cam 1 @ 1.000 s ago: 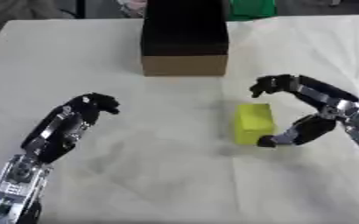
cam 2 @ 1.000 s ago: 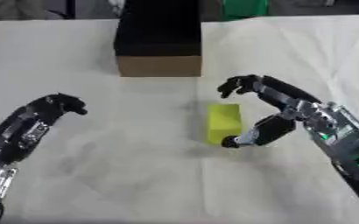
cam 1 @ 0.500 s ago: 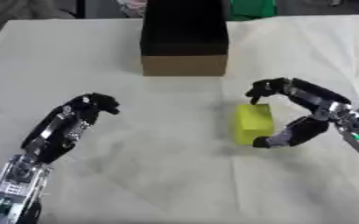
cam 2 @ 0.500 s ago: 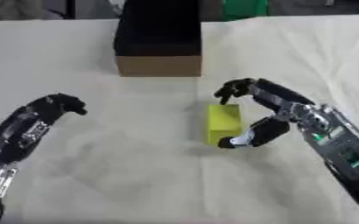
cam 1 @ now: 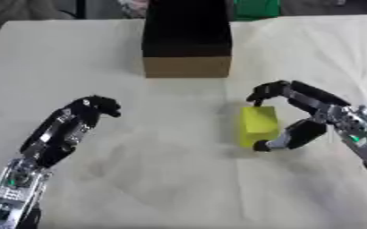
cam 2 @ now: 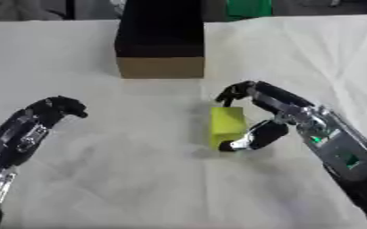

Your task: Pick up objects on the table and place them in the box.

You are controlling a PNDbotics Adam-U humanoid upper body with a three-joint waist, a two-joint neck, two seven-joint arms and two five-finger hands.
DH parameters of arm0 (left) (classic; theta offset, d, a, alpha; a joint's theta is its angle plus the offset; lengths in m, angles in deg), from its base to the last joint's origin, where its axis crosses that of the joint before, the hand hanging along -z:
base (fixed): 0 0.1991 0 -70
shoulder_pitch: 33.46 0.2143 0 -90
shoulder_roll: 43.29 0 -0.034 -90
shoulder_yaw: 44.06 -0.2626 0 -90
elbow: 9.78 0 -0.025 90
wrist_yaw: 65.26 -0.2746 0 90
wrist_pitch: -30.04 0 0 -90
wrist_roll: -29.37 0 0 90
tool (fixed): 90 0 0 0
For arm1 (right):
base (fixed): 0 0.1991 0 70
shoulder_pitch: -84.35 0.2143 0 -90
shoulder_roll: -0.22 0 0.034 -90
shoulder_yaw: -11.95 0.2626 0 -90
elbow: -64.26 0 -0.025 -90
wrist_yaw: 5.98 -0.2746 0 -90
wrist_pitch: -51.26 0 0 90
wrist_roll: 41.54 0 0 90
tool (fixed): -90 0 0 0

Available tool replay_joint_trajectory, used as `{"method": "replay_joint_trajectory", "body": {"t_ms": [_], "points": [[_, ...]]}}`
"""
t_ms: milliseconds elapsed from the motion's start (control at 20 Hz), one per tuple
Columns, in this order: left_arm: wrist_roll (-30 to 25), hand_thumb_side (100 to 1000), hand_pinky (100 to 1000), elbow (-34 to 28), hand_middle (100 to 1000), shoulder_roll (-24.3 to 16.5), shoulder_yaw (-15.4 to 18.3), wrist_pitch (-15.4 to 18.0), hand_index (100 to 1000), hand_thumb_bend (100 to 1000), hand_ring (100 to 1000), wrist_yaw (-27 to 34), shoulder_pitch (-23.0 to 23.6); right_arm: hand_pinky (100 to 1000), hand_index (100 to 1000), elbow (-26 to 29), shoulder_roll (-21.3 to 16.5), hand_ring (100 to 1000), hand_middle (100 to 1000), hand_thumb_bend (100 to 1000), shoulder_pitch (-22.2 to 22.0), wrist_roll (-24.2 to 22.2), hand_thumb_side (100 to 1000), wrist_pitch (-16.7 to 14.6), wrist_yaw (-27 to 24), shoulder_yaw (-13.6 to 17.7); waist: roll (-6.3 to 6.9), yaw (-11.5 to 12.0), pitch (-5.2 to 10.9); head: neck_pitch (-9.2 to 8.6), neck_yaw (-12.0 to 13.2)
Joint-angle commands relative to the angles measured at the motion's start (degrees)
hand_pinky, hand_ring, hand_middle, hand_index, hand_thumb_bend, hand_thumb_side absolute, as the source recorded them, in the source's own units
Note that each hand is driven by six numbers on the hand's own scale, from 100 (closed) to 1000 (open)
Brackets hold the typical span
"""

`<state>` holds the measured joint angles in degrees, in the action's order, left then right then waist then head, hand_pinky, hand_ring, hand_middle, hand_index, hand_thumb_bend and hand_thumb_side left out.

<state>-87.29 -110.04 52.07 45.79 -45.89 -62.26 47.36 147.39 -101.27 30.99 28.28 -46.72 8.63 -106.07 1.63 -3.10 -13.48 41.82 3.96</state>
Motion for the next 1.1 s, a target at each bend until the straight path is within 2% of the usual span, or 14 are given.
{"method": "replay_joint_trajectory", "body": {"t_ms": [50, 200, 300, 550, 850, 1100], "points": [[-0.20, 748, 907, -0.66, 702, -0.67, -0.04, 0.06, 809, 117, 727, 0.02, -0.58, 874, 817, -0.40, -0.25, 946, 640, 678, 1.18, 0.01, 300, -0.30, 1.61, 0.29, -0.02, 0.08, 0.81, 0.12, -0.08], [-0.22, 749, 908, -0.65, 702, -0.66, -0.04, 0.07, 808, 116, 726, 0.03, -0.56, 874, 830, -1.28, 0.07, 946, 659, 680, 1.22, 0.41, 306, -0.38, 2.73, 0.38, 0.00, 0.13, 0.84, 0.09, -0.14], [-0.22, 750, 908, -0.64, 702, -0.65, -0.04, 0.06, 808, 116, 726, 0.05, -0.55, 877, 845, -1.79, 0.21, 953, 702, 688, 1.20, 0.65, 311, -0.47, 3.22, 0.42, -0.01, 0.15, 0.86, 0.06, -0.14], [-0.26, 748, 908, -0.64, 701, -0.61, -0.04, 0.02, 808, 116, 726, 0.11, -0.61, 877, 840, -2.82, 0.43, 949, 687, 683, 1.15, 0.67, 312, -0.56, 4.54, 0.53, -0.04, 0.17, 0.89, -0.01, -0.15], [-0.28, 754, 908, -0.56, 701, -0.59, -0.07, 0.01, 809, 114, 726, 0.06, -0.58, 860, 803, -3.83, 0.69, 915, 604, 661, 1.05, 1.25, 321, -0.61, 6.11, 0.72, -0.04, 0.30, 0.86, -0.09, -0.16], [-0.28, 753, 908, -0.55, 701, -0.64, -0.08, 0.03, 808, 114, 725, 0.04, -0.59, 812, 694, -4.26, 0.76, 856, 483, 598, 1.12, 3.95, 307, -0.45, 7.79, 1.10, -0.07, 0.34, 0.87, -0.04, -0.13]]}}
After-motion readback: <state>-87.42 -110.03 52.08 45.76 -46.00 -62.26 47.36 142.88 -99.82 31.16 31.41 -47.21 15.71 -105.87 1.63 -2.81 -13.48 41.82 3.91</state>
